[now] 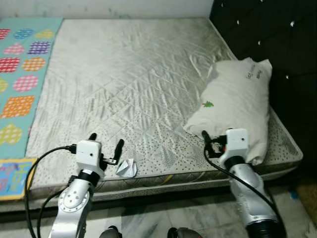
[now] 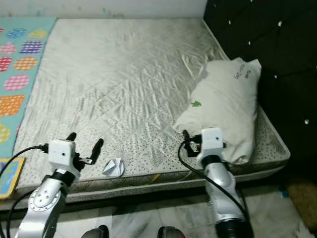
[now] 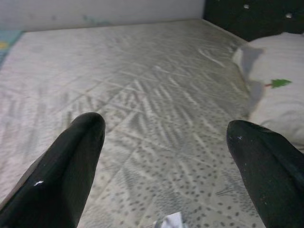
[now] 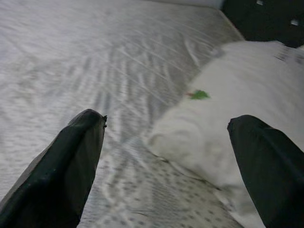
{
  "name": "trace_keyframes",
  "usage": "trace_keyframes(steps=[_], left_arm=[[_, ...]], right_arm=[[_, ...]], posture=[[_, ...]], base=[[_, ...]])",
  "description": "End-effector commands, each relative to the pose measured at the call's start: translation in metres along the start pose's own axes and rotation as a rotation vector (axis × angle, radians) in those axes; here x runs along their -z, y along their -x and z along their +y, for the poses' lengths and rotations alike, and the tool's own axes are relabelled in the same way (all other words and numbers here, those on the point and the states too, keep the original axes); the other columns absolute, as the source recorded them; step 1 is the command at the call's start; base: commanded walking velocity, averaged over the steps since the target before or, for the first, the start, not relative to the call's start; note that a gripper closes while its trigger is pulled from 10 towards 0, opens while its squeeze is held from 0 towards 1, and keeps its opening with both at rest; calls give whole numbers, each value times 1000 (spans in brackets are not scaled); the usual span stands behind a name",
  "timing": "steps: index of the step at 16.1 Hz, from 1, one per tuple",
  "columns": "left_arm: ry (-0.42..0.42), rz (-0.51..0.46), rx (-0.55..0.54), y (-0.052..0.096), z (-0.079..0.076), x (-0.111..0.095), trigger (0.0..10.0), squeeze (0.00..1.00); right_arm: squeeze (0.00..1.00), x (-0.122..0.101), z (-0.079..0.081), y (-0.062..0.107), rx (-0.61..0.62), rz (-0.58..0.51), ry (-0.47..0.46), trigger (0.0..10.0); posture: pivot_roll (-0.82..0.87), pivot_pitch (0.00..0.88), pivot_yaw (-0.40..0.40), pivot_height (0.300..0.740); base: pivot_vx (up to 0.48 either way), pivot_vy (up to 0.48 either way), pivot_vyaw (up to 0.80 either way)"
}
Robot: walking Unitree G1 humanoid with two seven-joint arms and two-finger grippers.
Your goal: Clean up the room
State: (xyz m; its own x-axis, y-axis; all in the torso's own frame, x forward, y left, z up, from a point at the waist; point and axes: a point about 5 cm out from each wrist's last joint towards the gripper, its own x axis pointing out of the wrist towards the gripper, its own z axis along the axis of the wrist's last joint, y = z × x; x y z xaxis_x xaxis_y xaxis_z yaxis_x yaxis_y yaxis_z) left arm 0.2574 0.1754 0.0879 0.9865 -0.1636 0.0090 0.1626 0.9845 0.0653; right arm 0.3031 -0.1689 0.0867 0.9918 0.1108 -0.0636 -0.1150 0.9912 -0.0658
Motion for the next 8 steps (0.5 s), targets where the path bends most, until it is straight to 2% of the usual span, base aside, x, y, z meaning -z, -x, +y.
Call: trace_keyframes(steps=[1, 6, 8], left_arm=[[3, 21, -16, 4, 4, 4, 10000, 0], [11, 28, -18, 4, 3, 4, 10000, 0], [12, 30, -34, 3, 6, 5, 10000, 0]], right_arm=[[0, -1, 2, 0, -3, 2, -8, 10000], [0, 0, -1, -1, 2, 8, -9, 10000], [0, -1, -3, -2, 2, -4, -7, 10000]], posture=[[79, 199, -68, 740], [75, 198, -72, 740], [78, 183, -58, 740]], base=[[0, 0, 0], [0, 0, -800], [0, 0, 0]])
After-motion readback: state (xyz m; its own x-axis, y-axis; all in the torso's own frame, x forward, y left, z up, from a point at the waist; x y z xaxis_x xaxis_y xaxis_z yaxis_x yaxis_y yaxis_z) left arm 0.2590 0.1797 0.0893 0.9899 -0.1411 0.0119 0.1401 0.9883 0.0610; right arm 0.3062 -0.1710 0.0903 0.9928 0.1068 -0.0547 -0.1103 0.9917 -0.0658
